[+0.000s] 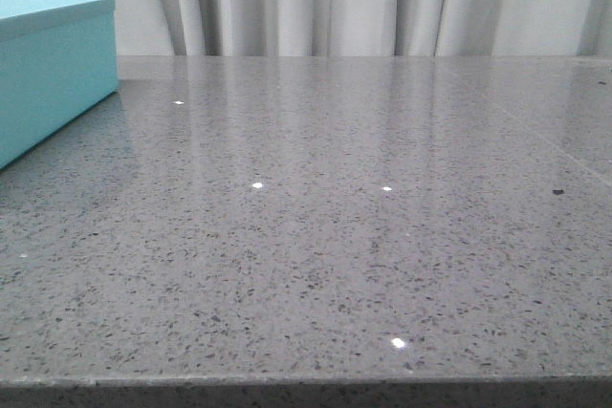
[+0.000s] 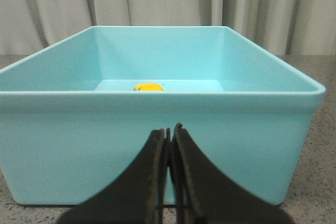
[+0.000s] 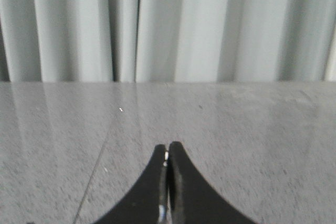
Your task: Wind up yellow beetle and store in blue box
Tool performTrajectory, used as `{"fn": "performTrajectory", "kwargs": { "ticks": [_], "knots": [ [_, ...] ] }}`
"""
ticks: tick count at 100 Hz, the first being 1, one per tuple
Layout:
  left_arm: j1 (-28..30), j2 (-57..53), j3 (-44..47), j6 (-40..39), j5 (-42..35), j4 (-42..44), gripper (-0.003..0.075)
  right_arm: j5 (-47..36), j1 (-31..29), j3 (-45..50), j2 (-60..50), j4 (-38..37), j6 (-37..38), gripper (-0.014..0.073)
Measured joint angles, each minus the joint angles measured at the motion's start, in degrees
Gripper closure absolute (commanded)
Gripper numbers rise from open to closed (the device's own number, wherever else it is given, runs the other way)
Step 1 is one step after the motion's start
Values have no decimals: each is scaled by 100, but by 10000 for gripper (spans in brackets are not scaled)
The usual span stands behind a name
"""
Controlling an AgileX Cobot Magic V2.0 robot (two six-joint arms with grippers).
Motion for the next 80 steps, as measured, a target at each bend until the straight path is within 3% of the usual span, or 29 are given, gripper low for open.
{"fn": "performTrajectory", "kwargs": {
  "ticks": [26,80],
  "knots": [
    [0,0,0,0,15,-8,738,430,-44,313,-94,-29,261,661],
    [0,0,0,0,43,-8,738,494,-44,313,-94,-24,295,661]
  ]
}}
